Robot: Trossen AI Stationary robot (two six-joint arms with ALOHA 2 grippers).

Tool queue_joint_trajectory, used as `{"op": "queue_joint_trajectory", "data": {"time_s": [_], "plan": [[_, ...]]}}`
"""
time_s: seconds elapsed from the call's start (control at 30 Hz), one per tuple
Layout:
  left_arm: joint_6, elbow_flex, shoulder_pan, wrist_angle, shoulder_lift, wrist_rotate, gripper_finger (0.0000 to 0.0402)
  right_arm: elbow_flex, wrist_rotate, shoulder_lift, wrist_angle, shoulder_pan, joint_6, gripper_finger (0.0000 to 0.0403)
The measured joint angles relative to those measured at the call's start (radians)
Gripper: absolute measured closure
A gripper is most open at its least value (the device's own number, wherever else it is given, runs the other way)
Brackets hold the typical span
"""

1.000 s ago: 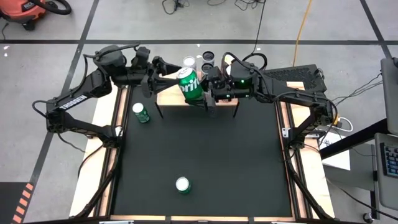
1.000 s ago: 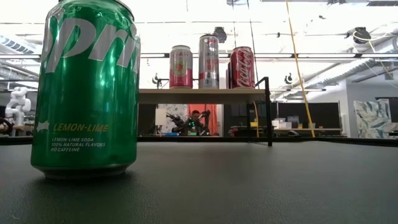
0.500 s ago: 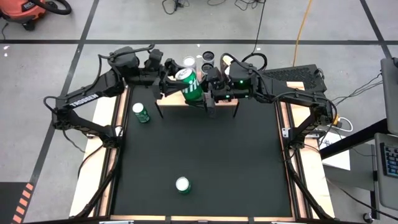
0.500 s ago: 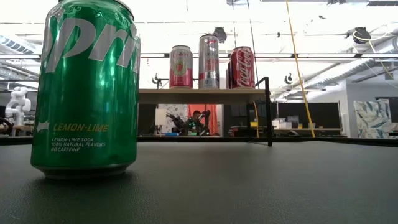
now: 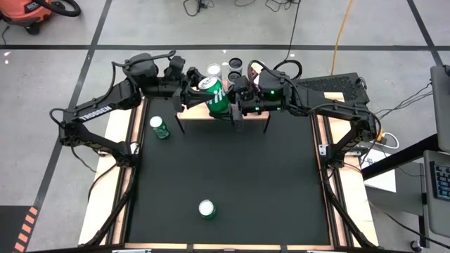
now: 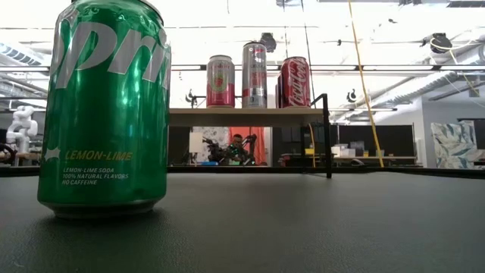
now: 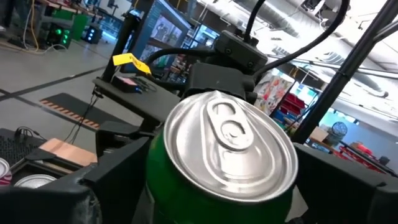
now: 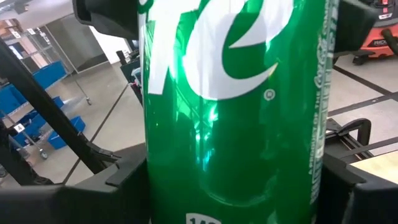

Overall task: Place canned beverage on shelf
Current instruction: Put the middle green soda can on the shelf

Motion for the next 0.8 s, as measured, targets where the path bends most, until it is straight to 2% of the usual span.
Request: {"op": "queue_joint_trajectory", "data": {"time_s": [0.3, 0.5, 0.57, 0.8], "plan": [[0.000, 0.000, 0.001, 0.000, 0.000, 0.000, 0.0080, 0.000, 0.000, 0.000, 0.001, 0.000, -0.003, 0.0119], [-0.003, 0.000, 0.002, 0.000, 0.000, 0.004, 0.0091, 0.000, 0.000, 0.000, 0.000, 0.000, 0.006, 0.0119], [-0.032, 0.000, 0.006, -0.003, 0.000, 0.016, 0.0092, 0.000, -0.003, 0.000, -0.005, -0.001, 0.060, 0.0117], [-0.044, -0.001, 0.027, -0.008, 0.003, 0.065, 0.0093, 0.002, -0.052, 0.000, -0.058, -0.012, 0.170, 0.0072]]}}
